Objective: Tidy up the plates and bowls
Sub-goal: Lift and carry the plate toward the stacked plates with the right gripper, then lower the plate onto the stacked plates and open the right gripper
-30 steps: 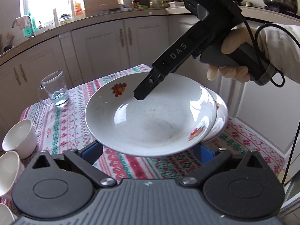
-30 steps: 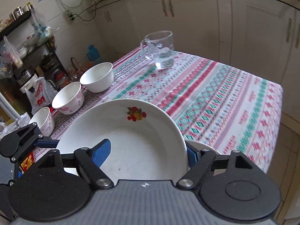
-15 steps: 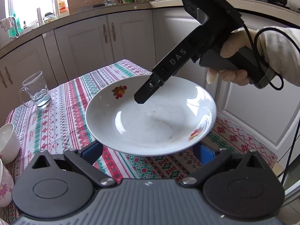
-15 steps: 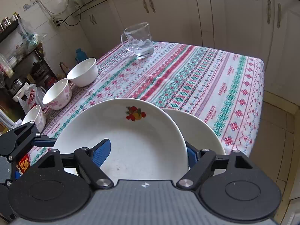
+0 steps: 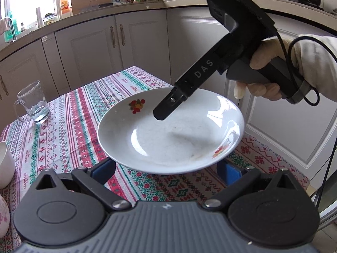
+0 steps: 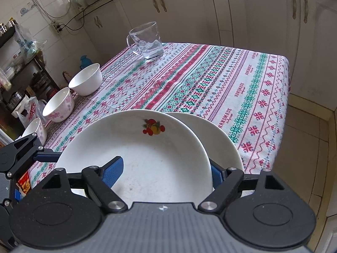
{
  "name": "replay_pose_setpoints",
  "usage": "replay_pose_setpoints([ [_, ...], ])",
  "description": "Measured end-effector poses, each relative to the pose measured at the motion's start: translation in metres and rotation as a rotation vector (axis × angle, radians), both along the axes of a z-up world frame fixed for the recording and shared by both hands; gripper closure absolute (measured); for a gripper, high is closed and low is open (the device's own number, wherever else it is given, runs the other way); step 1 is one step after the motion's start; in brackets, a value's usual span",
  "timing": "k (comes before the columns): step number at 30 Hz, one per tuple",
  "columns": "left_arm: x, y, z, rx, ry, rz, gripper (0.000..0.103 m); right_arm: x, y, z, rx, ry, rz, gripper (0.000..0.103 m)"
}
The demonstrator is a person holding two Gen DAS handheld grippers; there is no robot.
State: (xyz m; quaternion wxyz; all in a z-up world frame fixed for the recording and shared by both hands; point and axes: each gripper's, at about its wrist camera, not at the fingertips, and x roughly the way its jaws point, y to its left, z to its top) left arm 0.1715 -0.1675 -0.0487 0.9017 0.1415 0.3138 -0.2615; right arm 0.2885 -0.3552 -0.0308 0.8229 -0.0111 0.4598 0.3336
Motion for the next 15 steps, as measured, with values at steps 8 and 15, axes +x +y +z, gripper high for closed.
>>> replay_pose_setpoints([
  [8, 0.006, -0.003, -0.003, -0.003, 0.012, -0.010, 0.002, -0.006, -0.010, 0.002, -0.017, 0.004, -0.024, 0.015],
  [15, 0.010, -0.003, -0.003, -0.023, -0.002, -0.015, 0.002, -0.013, -0.020, 0.005, -0.029, -0.003, -0.052, 0.015],
])
